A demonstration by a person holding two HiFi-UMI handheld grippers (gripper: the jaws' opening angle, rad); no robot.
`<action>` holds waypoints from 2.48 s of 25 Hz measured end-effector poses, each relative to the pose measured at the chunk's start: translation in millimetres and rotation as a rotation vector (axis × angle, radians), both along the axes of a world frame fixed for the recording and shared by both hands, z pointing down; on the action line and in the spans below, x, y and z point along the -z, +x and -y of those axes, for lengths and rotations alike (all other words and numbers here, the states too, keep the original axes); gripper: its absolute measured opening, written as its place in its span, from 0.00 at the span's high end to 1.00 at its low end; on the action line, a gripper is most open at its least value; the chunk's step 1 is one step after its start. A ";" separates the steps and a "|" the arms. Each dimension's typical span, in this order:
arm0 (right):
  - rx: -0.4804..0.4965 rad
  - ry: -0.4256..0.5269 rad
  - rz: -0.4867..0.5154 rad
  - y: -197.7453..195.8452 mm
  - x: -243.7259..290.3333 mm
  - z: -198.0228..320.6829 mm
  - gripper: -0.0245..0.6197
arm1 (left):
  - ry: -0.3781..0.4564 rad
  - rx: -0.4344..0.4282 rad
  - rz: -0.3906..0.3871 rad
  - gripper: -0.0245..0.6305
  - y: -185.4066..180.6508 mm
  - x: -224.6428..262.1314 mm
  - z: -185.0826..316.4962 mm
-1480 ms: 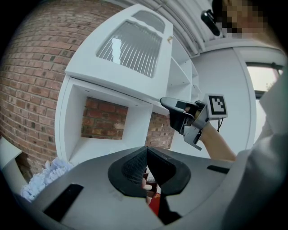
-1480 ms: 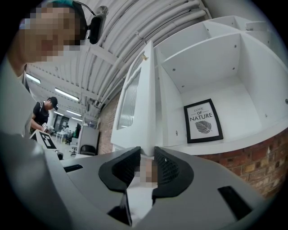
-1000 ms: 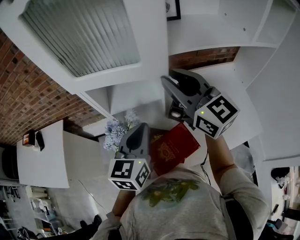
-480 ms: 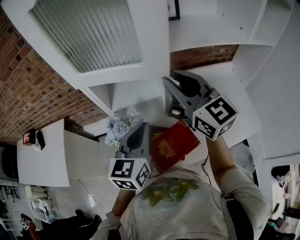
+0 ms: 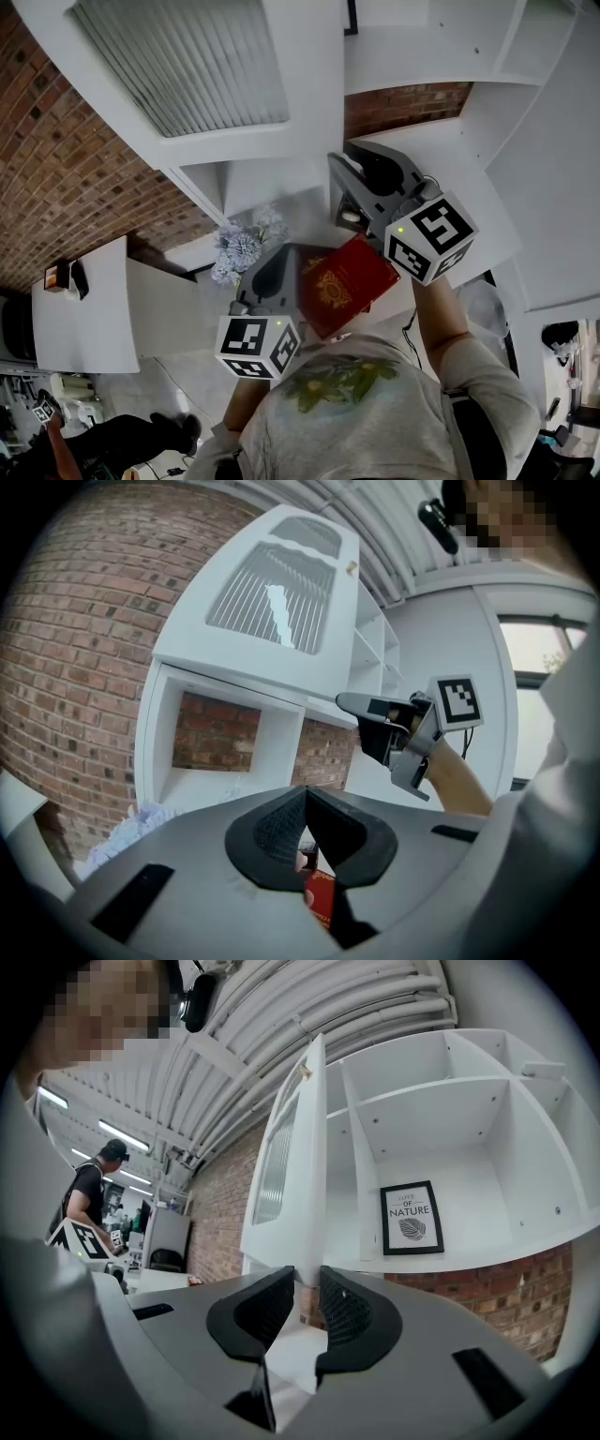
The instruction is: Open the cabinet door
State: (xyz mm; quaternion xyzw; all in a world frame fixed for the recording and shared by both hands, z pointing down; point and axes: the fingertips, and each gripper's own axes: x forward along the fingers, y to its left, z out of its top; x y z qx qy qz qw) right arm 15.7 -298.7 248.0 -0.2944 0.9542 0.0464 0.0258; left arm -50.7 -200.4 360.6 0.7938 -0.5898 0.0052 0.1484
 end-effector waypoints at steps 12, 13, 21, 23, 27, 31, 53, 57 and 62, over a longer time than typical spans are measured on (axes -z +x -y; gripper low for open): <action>-0.053 0.001 -0.003 1.2 0.3 -25.0 0.82 | 0.009 -0.056 -0.003 0.95 -1.3 7.1 -14.3; -0.058 0.000 -0.005 1.2 0.3 -27.0 0.82 | 0.009 -0.060 -0.005 0.95 -1.6 7.6 -15.7; -0.093 -0.010 -0.008 1.4 -0.1 -43.9 0.82 | -0.001 -0.091 -0.007 0.95 -3.9 10.1 -30.5; -0.100 -0.013 -0.011 0.7 0.1 -47.9 0.83 | -0.004 -0.097 -0.008 0.95 -5.2 11.7 -33.9; -0.110 -0.017 -0.017 -0.4 0.3 -55.4 0.83 | -0.005 -0.108 -0.009 0.95 -5.5 14.8 -39.7; -0.113 -0.016 -0.020 -0.8 0.0 -62.0 0.83 | -0.006 -0.119 -0.006 0.95 -4.1 16.2 -45.6; -0.120 -0.006 -0.021 -4.8 0.0 -91.4 0.84 | -0.012 -0.111 -0.016 0.95 -23.2 15.8 -68.9; -0.116 -0.013 -0.008 -6.7 0.8 -97.5 0.84 | -0.013 -0.114 -0.015 0.95 -24.9 15.4 -71.1; -0.105 -0.012 -0.007 -9.5 0.9 -107.2 0.84 | -0.015 -0.123 -0.016 0.95 -23.8 14.7 -74.4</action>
